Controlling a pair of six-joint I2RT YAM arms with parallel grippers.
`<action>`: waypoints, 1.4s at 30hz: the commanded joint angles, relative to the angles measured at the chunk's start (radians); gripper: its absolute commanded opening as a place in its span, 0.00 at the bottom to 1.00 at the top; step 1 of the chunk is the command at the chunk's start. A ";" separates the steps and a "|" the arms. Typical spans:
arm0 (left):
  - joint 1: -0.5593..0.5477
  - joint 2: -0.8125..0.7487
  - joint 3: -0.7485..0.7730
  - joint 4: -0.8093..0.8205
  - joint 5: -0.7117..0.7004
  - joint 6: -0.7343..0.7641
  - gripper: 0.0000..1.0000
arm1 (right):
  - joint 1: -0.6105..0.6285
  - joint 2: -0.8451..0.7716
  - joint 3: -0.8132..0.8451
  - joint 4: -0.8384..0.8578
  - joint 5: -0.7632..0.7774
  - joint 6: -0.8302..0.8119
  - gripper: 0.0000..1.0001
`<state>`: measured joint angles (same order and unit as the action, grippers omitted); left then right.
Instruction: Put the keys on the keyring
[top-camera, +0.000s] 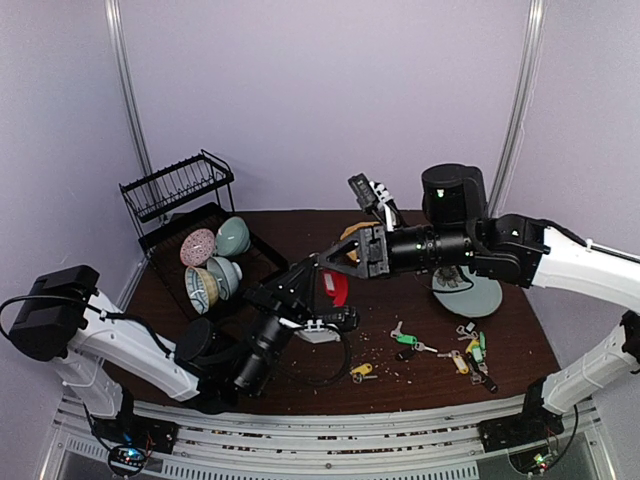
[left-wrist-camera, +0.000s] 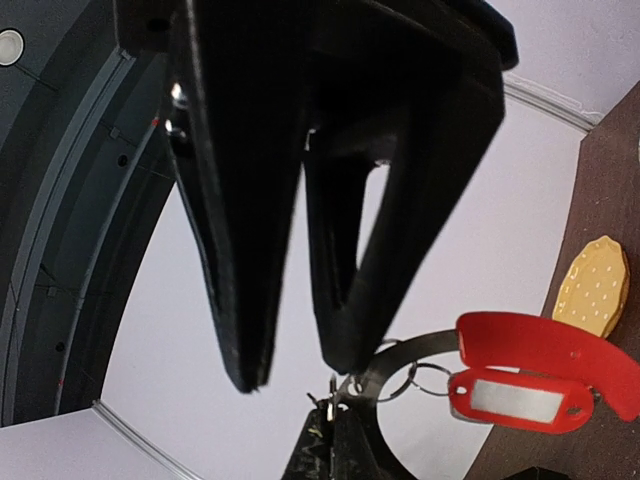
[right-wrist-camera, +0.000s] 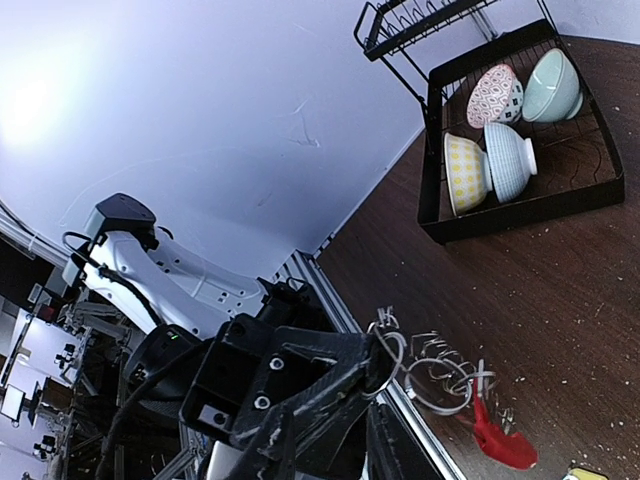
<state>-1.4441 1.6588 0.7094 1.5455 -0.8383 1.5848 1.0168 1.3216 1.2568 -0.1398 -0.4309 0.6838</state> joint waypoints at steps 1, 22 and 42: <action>0.001 -0.003 0.023 0.301 -0.012 0.009 0.00 | 0.000 0.018 0.035 0.014 0.021 0.014 0.28; -0.016 0.014 0.025 0.301 0.009 0.032 0.00 | -0.005 0.061 0.056 0.062 0.021 0.036 0.18; -0.039 -0.114 -0.028 -0.075 -0.126 -0.350 0.57 | -0.011 -0.018 0.032 -0.079 0.082 -0.369 0.00</action>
<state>-1.4693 1.6505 0.7059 1.5463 -0.8848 1.4933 1.0111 1.3525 1.2823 -0.1581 -0.3775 0.5232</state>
